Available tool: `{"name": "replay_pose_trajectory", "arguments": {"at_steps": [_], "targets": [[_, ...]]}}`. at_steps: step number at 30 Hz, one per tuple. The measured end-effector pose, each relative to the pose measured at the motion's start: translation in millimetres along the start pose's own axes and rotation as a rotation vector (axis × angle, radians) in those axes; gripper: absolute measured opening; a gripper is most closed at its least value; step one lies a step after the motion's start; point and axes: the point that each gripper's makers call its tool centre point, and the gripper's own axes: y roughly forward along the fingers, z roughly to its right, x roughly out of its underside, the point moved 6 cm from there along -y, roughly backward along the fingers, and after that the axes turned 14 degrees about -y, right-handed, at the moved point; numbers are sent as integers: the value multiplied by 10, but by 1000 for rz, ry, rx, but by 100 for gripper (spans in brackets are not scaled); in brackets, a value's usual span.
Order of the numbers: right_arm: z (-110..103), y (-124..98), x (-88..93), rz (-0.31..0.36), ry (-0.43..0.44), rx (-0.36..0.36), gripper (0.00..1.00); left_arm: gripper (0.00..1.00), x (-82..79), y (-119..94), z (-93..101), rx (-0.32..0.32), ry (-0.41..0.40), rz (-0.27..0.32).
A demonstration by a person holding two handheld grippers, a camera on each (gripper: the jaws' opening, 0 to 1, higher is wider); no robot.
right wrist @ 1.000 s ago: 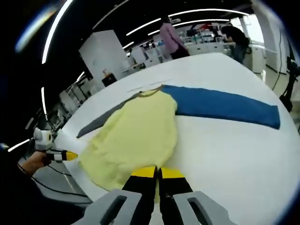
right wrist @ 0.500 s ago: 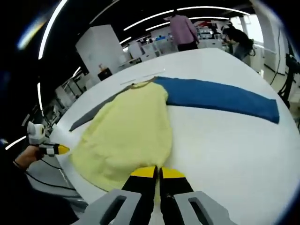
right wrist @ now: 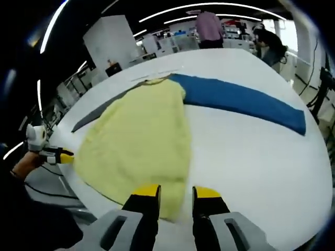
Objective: Fold the garment on the visible template until the final outline fits inside the template.
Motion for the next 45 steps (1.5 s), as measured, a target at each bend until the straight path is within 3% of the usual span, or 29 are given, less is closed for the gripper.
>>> {"name": "replay_pose_trajectory", "arguments": {"at_steps": [9, 17, 29, 45], "targets": [[-69, 19, 96, -37, -19, 12, 17, 15, 25, 14, 20, 1, 3, -19], [-110, 45, 126, -48, -20, 10, 0, 4, 32, 35, 50, -8, 24, -45], [-127, -40, 92, -35, -1, -1, 0, 0, 16, -66, 3, 6, -59, -12], [-144, -30, 142, -66, -17, 5, 0, 0, 80, -51, 45, 2, -34, -47]]}}
